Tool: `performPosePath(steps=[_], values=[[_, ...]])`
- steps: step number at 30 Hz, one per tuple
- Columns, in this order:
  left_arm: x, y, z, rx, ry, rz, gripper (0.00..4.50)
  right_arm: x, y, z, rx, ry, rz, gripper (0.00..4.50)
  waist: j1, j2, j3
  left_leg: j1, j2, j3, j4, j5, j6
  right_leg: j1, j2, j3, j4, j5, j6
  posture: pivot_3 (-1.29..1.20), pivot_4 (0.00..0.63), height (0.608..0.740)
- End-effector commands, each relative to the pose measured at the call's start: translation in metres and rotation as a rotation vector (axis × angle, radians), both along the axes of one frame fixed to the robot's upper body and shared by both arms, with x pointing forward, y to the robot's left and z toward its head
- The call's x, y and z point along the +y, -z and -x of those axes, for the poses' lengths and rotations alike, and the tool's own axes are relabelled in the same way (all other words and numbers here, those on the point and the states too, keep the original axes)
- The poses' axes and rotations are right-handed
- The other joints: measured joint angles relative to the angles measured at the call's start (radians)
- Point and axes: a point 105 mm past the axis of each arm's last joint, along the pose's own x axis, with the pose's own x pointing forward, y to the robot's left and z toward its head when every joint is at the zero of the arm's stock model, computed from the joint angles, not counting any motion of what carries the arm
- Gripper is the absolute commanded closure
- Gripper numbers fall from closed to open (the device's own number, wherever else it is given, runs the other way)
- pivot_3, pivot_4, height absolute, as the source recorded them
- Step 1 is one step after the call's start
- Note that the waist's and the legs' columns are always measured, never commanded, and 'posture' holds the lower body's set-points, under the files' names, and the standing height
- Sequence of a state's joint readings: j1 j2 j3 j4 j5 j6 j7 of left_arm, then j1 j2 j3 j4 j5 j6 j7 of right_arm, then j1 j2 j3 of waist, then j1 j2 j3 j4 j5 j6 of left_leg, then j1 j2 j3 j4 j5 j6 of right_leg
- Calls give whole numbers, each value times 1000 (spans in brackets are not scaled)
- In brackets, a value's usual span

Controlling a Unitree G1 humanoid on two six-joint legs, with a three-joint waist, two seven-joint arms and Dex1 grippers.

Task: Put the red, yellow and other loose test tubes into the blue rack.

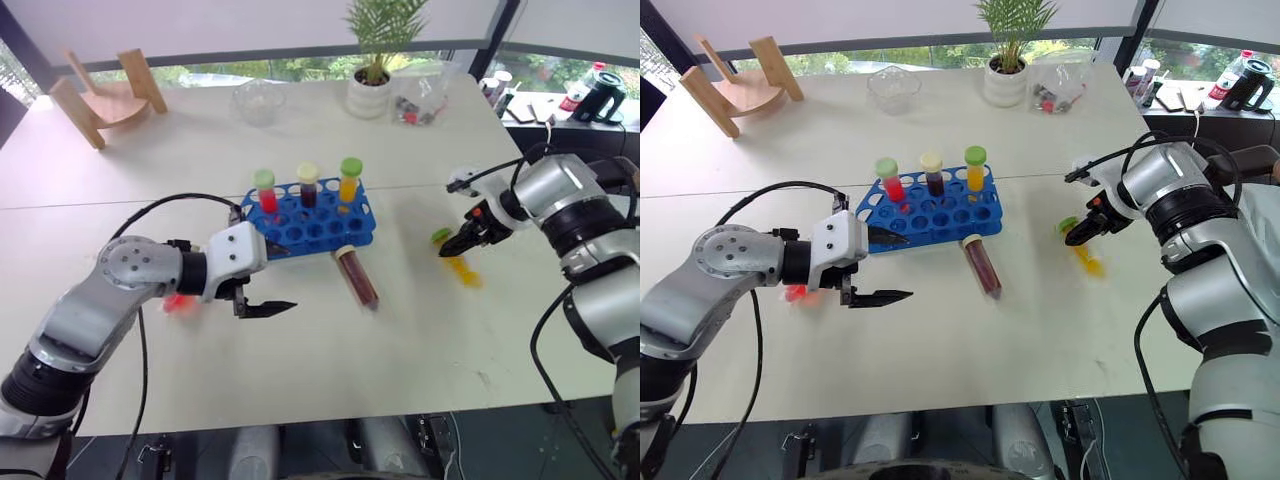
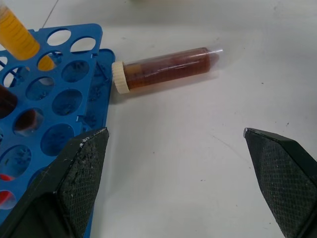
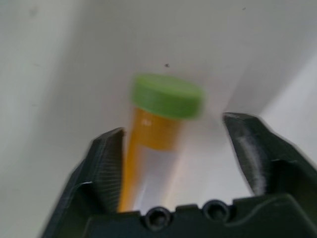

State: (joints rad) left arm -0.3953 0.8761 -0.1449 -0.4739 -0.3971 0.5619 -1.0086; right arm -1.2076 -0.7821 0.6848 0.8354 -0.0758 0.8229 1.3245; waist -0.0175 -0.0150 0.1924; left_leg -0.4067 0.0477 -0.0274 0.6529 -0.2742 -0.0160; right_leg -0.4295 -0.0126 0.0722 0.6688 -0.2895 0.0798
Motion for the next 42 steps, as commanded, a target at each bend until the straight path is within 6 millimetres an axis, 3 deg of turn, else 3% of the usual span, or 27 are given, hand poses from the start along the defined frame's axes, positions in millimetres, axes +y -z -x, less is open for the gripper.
performPosePath(steps=[1, 2, 5, 8, 11, 12, 14, 16, 19, 26, 38, 42], values=[[6, -3, -1, -26, -16, -12, 0, -6, 16, 6, 36, -28, 28, 2973, 1, 0, 0, 0, 0, 0, 0, 0, 0, 1, 0, 0, 0, 0, 0, 0, 150, 740], [8, -2, -2, -24, -22, -17, 0, -7, 17, 7, 40, -35, 28, 3494, 1, 0, 0, 1, 0, -1, 0, 0, 0, 1, 0, 0, 0, 0, 0, 0, 150, 740], [14, -1, -4, -12, -37, -24, 0, -9, 14, 11, 28, -69, 6, 3664, 2, 0, -1, 1, 0, -2, 0, 0, 0, 2, 0, -1, 0, 0, 0, 0, 150, 740], [34, -1, -8, 35, -91, -3, 0, 29, -28, 6, -198, -269, -165, 3664, 3, 1, 0, 0, 0, -3, 0, 0, 0, 2, 0, -2, 0, 0, 0, 0, 150, 740], [49, -10, -13, 100, -141, 89, 0, 91, -98, 5, -648, -388, -527, 3664, -23, 1, 0, 1, 1, -2, 0, 0, 0, 0, 1, -1, 2, 0, 0, 0, 150, 740], [54, -13, -15, 112, -157, 102, 0, 101, -115, 10, -770, -388, -626, 3664, -34, 1, 0, 1, 1, -2, 0, 0, 0, 0, 1, -1, 3, 0, 0, 0, 150, 740], [66, -14, -20, 121, -193, 76, 0, 114, -131, 14, -956, -284, -759, 3664, -39, 1, 0, 2, 1, -4, -1, 0, 0, -1, 2, -1, 8, 0, 0, 0, 150, 740], [70, -13, -22, 119, -199, 37, 0, 125, -132, 19, -1067, -168, -882, 3664, -36, 1, 0, 2, 1, -6, -2, 1, -2, -1, 2, -3, 11, -1, -2, 0, 150, 740], [67, -16, -27, 121, -190, 35, 0, 139, -108, 22, -1152, -20, -936, 3664, -20, 0, -1, 1, 0, -6, -2, 4, -6, -1, 0, -3, 12, -1, -2, 0, 150, 740], [67, -15, -34, 107, -176, -43, 0, 166, -62, 23, -1129, 83, -952, 3664, -27, 0, 0, 1, -4, -6, -2, 9, -16, -1, -3, -2, 13, 1, 2, 0, 150, 740], [62, -14, -36, 98, -166, -40, 0, 164, -38, 4, -1127, 13, -837, 3664, -27, 0, 0, 3, -2, -6, -4, 9, -15, -1, 0, -2, 14, 1, 1, 0, 150, 740], [62, -10, -35, 100, -171, -38, 0, 162, -38, 1, -1127, 19, -837, 3664, -27, 0, 0, 3, -2, -6, -4, 9, -15, -1, 0, -2, 14, 1, 1, 0, 150, 740]])
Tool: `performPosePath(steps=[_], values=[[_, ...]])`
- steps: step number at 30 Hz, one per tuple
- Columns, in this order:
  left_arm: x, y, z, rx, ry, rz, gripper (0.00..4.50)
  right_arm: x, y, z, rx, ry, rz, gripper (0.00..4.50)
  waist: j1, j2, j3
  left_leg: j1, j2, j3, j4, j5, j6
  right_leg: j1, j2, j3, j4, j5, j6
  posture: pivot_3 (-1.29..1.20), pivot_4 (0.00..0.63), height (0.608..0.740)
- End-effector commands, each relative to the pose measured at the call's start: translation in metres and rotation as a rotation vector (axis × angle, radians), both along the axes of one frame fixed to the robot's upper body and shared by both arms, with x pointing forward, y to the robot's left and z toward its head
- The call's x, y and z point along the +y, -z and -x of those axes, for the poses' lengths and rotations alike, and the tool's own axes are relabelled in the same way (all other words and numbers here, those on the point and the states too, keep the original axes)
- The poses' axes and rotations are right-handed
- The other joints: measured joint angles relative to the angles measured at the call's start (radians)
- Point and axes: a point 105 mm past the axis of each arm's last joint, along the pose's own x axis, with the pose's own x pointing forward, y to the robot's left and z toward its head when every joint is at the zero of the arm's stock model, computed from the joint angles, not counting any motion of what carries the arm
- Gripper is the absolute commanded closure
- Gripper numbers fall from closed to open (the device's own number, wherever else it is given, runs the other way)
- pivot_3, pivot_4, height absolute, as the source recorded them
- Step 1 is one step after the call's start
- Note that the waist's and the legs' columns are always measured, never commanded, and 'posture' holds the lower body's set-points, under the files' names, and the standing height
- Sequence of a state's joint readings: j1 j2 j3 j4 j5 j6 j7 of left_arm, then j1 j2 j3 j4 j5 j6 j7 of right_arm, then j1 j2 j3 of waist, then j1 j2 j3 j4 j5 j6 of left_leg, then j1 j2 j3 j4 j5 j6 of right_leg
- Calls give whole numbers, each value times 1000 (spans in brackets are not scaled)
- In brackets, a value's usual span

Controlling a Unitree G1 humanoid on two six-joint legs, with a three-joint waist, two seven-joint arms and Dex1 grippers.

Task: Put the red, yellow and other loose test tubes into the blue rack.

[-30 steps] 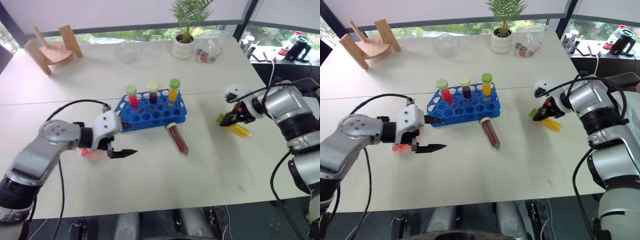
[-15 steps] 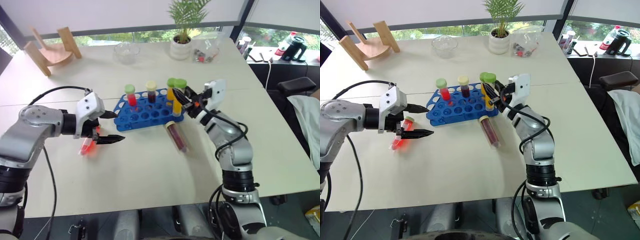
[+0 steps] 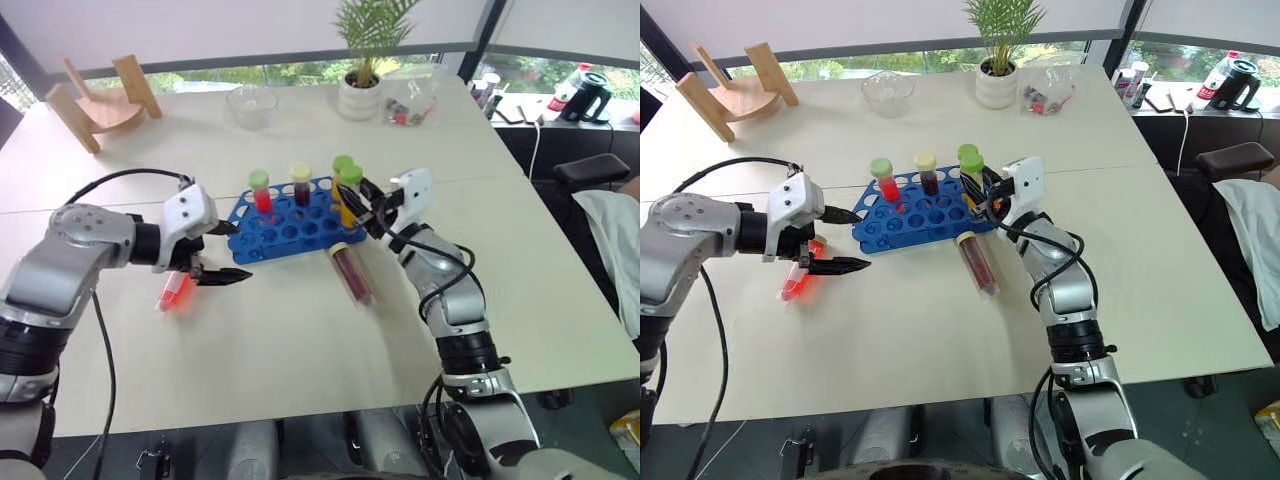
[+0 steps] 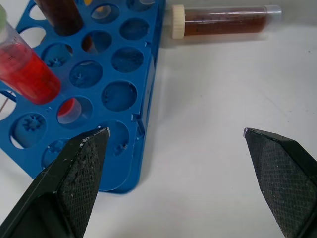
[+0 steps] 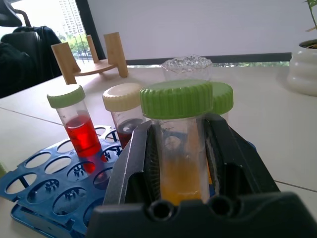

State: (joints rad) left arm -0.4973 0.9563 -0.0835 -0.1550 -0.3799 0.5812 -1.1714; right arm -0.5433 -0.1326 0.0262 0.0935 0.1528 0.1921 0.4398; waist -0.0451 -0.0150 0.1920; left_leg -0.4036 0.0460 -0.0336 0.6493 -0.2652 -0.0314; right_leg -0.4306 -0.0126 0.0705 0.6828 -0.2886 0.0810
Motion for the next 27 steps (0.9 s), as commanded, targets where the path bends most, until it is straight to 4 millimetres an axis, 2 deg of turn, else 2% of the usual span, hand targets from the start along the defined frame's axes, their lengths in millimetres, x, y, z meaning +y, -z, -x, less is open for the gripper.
performPosePath(steps=[1, 3, 7, 11, 13, 14, 16, 19, 22, 27], values=[[0, -6, 1, -39, -1, -5, 0, -3, -10, -1, -38, 12, 0, 3164, 0, 0, 0, 0, 0, 0, 0, 0, 0, 0, 0, 0, 0, 0, 0, 0, 150, 740], [0, -5, 1, -41, -6, -1, 0, -4, -13, 1, -43, 9, -3, 2252, 1, 0, 0, 0, 0, 0, 0, 0, 0, 0, 0, 0, 0, 0, 0, 0, 150, 740], [-1, -6, 2, -45, -11, 16, 0, -5, -22, 13, -50, -12, 20, 123, 1, 0, 0, 0, 0, 0, 0, 0, 0, 0, 0, 0, 0, 0, 0, 0, 150, 740], [-3, -7, 3, -50, -11, 25, 0, -14, -43, 29, -60, -49, 83, 52, 1, 0, 0, 0, 0, 0, 0, 0, 0, 0, 0, 0, 0, 0, 0, 0, 150, 740], [-4, -11, 9, -54, 20, 22, 0, -26, -61, 47, 71, -160, 222, 52, 3, 2, 1, 0, 0, 0, 0, 0, 0, 0, 0, 0, 0, 0, 0, 0, 150, 740], [-4, -12, 12, -55, 37, 12, 0, -29, -63, 61, 176, -233, 309, 52, 4, 3, 2, -1, 0, 0, 1, 0, 0, 0, -1, 0, 0, 0, 0, 0, 150, 740], [-4, -9, 17, -54, 68, -18, 0, -34, -53, 80, 414, -319, 441, 52, 4, 3, 2, -2, -1, 0, 1, 0, 0, -1, -3, 0, 0, 0, 0, 0, 150, 740], [-12, -5, 18, -62, 87, -33, 0, -46, -41, 91, 623, -330, 533, 52, 3, -2, -1, 2, 1, -2, 0, -2, 5, 3, 1, -2, -1, -2, -3, 0, 150, 740], [-19, -4, 13, -99, 59, 18, 0, -42, -23, 84, 783, -316, 586, 52, -2, -1, -1, 8, 2, 0, -1, -6, 11, 6, 3, 0, 0, -3, -5, 0, 150, 740], [-27, 4, 15, -109, 33, 42, 0, -35, -8, 73, 979, -347, 531, 52, -1, -1, 0, 7, 2, 2, 0, -7, 12, 5, 2, 2, 0, -3, -5, 0, 150, 740]])
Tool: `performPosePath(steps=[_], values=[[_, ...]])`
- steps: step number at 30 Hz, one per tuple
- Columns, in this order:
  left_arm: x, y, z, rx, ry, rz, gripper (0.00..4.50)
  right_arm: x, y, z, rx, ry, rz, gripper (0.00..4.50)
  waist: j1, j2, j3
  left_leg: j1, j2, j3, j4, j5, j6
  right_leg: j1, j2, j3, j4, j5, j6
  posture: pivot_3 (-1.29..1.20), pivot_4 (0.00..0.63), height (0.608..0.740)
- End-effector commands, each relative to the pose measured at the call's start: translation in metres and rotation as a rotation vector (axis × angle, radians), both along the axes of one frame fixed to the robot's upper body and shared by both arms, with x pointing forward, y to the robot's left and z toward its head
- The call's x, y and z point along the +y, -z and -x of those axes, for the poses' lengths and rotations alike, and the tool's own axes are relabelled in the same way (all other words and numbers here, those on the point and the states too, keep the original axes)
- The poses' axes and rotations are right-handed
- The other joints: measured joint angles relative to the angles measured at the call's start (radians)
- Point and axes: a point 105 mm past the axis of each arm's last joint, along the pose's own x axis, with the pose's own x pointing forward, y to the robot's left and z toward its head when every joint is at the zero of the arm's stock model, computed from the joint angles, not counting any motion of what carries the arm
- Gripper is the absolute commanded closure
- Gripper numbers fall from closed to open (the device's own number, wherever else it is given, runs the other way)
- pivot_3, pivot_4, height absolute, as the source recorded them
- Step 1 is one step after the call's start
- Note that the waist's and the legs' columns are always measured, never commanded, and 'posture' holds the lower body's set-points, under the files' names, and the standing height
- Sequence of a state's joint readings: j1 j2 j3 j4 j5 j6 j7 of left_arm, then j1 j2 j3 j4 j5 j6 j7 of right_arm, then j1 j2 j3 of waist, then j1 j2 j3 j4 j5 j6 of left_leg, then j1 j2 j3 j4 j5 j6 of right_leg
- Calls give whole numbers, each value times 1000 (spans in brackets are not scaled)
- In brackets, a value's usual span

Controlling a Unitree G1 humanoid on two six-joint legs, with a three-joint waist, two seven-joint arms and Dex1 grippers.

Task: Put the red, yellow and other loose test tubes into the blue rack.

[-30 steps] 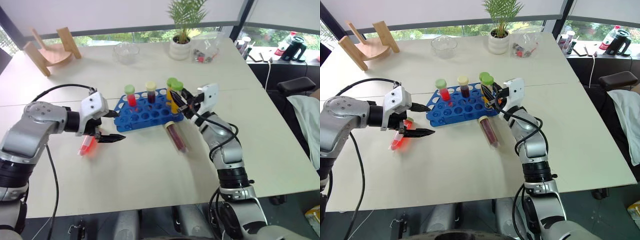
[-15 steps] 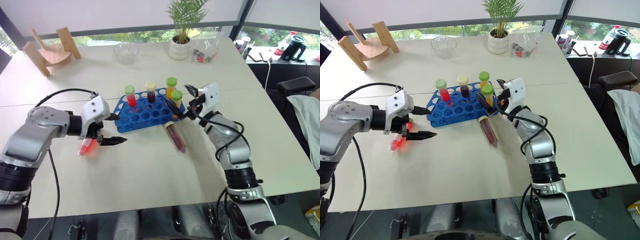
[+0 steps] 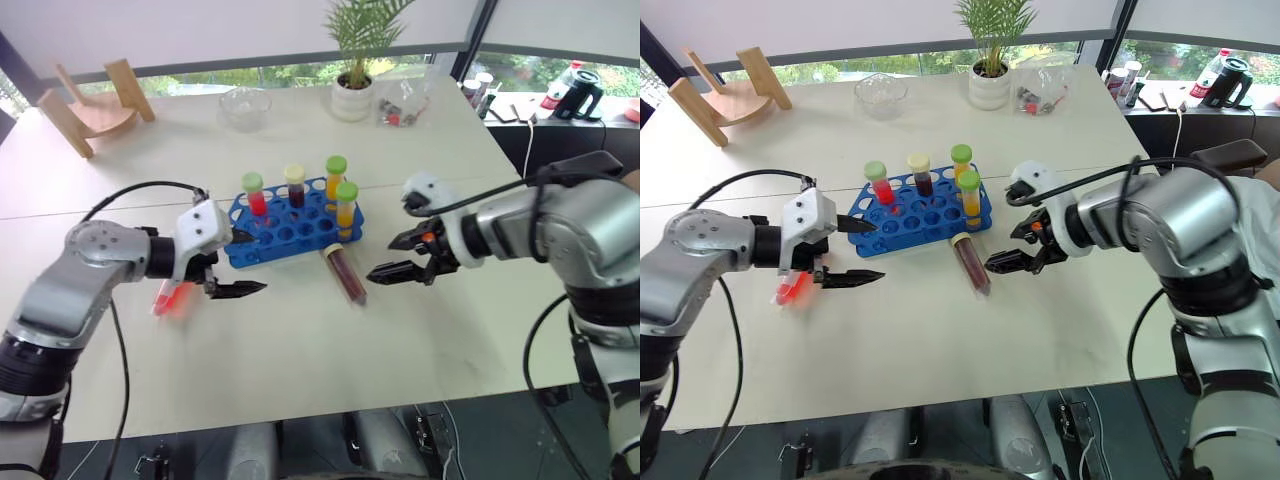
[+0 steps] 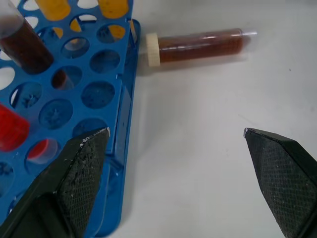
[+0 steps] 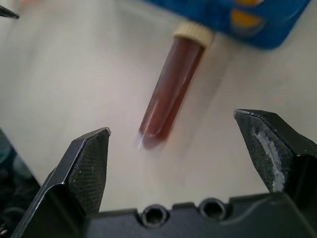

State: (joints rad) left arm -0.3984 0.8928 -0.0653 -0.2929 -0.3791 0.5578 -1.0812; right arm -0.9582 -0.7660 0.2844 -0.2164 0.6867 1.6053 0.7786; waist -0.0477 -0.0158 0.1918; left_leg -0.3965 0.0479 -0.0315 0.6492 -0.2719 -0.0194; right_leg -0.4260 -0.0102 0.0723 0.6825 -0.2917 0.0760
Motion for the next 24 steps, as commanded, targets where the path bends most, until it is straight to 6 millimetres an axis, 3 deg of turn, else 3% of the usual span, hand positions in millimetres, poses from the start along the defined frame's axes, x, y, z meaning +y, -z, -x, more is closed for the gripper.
performPosePath(steps=[1, 8, 12, 16, 21, 24], values=[[-5, -3, 3, -45, -6, 9, 0, 1, 1, -11, 62, 44, 4, 52, 4, 0, 0, -1, 0, 0, 0, 0, 0, 0, 0, 0, 0, 0, 0, 0, 150, 740], [-9, 5, 2, -52, -39, 27, 0, 11, 20, -42, 36, 107, 135, 52, 5, 0, 0, -4, 0, -1, 1, 0, 0, -3, -1, -1, 0, 0, 0, 0, 150, 740], [-7, 14, 0, -56, -68, 0, 0, 21, 25, -46, 46, 101, 152, 52, 2, 0, 0, -6, 0, -1, 1, 0, 0, -5, -1, -1, 0, 0, 0, 0, 150, 740], [-12, 19, 4, -47, -83, 35, 0, 52, 31, -43, 79, 75, 152, 52, -3, 0, 0, -6, 0, -1, 0, 0, 0, -5, 0, -1, 0, 0, 0, 0, 150, 740], [-14, 22, 3, -53, -95, 41, 0, 67, 36, -35, 97, 37, 163, 52, 2, 0, 0, -6, 0, -1, 1, 0, 0, -5, -1, -1, 0, 0, 0, 0, 150, 740], [-16, 22, 2, -58, -103, 48, 0, 65, 47, -28, 105, 20, 196, 825, 3, 0, 0, -6, 0, -1, 1, 0, 0, -5, -1, -1, 1, 0, 0, 0, 150, 740]])
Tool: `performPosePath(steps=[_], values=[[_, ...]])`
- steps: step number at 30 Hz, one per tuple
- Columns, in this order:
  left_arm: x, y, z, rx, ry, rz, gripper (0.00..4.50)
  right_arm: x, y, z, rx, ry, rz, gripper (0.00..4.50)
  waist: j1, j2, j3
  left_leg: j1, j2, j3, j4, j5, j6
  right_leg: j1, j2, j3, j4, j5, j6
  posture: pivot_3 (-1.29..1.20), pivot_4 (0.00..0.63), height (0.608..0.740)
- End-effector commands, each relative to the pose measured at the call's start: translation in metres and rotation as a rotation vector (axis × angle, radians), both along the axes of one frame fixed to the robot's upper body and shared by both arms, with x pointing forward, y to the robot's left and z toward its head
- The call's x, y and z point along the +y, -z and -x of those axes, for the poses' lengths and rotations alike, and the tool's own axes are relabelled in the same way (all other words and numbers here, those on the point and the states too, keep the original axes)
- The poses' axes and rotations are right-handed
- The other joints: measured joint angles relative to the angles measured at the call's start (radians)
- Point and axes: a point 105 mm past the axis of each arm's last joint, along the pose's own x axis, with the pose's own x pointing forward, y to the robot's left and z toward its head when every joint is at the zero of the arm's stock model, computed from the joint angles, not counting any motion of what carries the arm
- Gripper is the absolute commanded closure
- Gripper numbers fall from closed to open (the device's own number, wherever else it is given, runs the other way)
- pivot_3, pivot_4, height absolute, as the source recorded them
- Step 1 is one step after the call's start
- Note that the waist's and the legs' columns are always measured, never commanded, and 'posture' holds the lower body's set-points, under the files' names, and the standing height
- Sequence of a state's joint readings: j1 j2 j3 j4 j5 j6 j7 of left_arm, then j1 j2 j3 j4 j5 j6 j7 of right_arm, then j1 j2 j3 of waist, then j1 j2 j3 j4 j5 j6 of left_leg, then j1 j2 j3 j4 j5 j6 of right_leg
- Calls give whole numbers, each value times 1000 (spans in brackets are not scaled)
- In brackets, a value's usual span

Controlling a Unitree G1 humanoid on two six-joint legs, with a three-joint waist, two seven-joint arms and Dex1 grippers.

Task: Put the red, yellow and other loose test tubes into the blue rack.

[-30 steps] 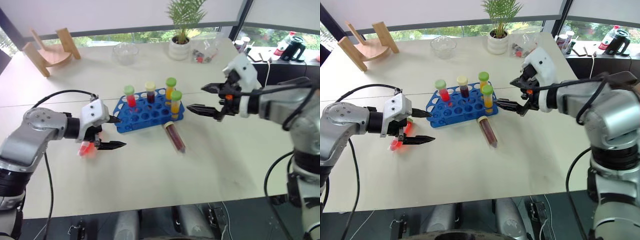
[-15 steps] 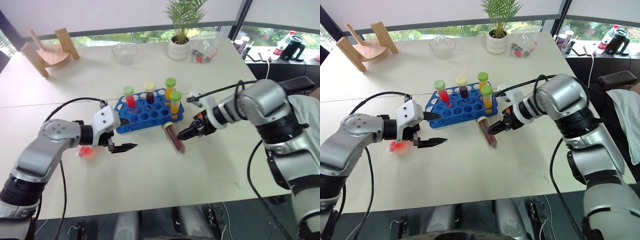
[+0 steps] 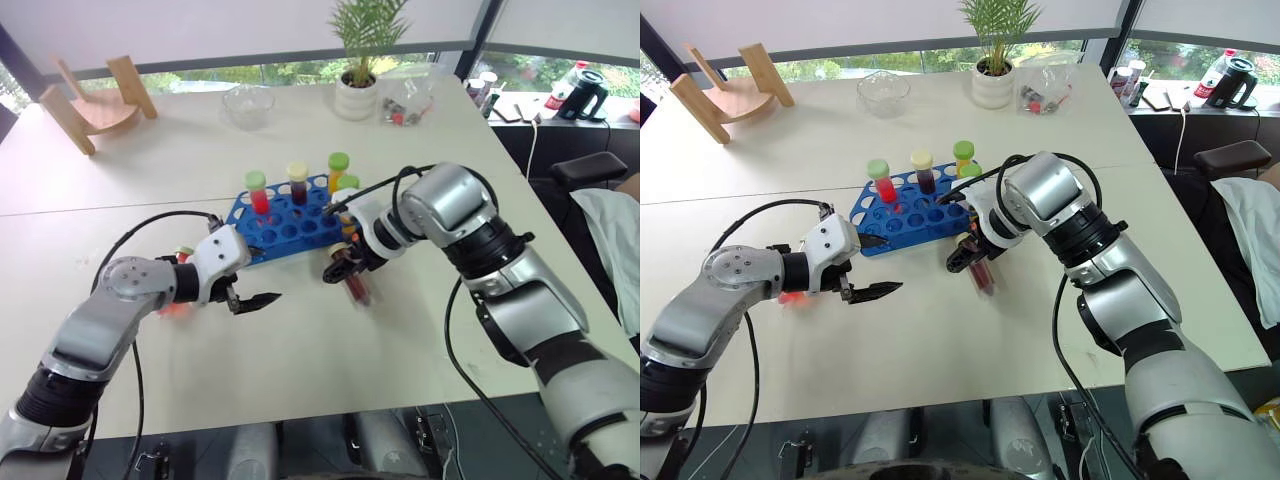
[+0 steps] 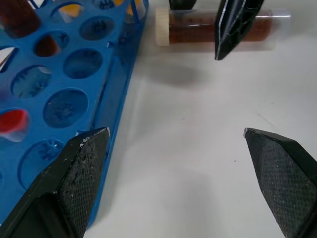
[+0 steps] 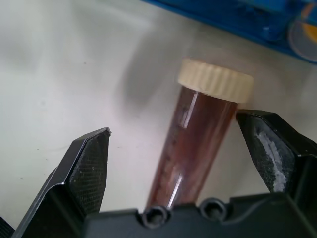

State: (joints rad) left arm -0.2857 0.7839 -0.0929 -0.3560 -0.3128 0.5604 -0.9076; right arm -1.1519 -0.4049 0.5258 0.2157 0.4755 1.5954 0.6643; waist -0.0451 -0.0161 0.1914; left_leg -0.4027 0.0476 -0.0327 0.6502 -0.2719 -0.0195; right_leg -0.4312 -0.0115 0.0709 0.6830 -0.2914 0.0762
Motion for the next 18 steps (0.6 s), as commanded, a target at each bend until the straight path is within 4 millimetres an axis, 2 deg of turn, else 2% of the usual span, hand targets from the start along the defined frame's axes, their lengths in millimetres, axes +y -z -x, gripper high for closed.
performPosePath(steps=[1, 3, 5, 6, 9, 11, 12, 16, 18], values=[[-3, -7, 1, -43, 5, 4, 0, 1, 9, 10, 8, -41, 25, 1267, 0, 0, 0, 0, 0, 0, 0, 0, 0, 0, 0, 0, 0, 0, 0, 0, 150, 740], [-3, -7, 1, -44, 2, 7, 0, -8, 17, 14, 12, -38, 48, 2378, 1, 0, 0, 0, 0, 0, 0, 0, 0, 0, 0, 0, 0, 0, 0, 0, 150, 740], [-2, -7, 1, -44, -1, 7, 0, -17, 24, 18, 18, -36, 66, 3313, 1, 0, 0, 0, 0, 0, -1, 0, 0, 0, 0, -1, -1, 0, 0, 0, 150, 740], [-1, -7, 0, -44, -2, 7, 0, -21, 26, 20, 21, -36, 72, 3635, 3, 0, 0, 0, 0, 0, 0, 0, 0, 0, 0, -1, -1, 0, 0, 0, 150, 740], [0, -9, -3, -47, -5, 1, 0, -36, 32, 24, 30, -16, 86, 3710, 15, -1, -1, 0, -1, -1, 1, 0, 0, 2, -2, -2, -1, 0, 0, 0, 150, 740], [2, -11, -5, -47, -4, -2, 0, -44, 27, 27, 20, -12, 53, 3710, 31, -1, -1, 0, -2, -1, 1, 0, 0, 3, -3, -2, -1, 0, 0, 0, 150, 740], [4, -12, -6, -44, -4, -8, 0, -43, 19, 32, 15, -49, -2, 3710, 39, -1, -1, 0, -2, -2, 2, 0, 0, 3, -3, -2, -2, 0, 0, 0, 150, 740], [17, -20, -10, -28, -19, 14, 0, -20, -37, 54, -297, -437, -326, 3710, 53, -1, -1, -4, -4, -4, 2, 0, 0, 3, -3, -3, -6, 0, 1, 0, 150, 740], [26, -29, -15, -22, -38, 57, 0, -11, -62, 58, -469, -479, -493, 3710, 42, -1, -1, -4, -2, -3, 2, 0, 1, 3, -2, -3, -8, 1, 2, 0, 150, 740]])
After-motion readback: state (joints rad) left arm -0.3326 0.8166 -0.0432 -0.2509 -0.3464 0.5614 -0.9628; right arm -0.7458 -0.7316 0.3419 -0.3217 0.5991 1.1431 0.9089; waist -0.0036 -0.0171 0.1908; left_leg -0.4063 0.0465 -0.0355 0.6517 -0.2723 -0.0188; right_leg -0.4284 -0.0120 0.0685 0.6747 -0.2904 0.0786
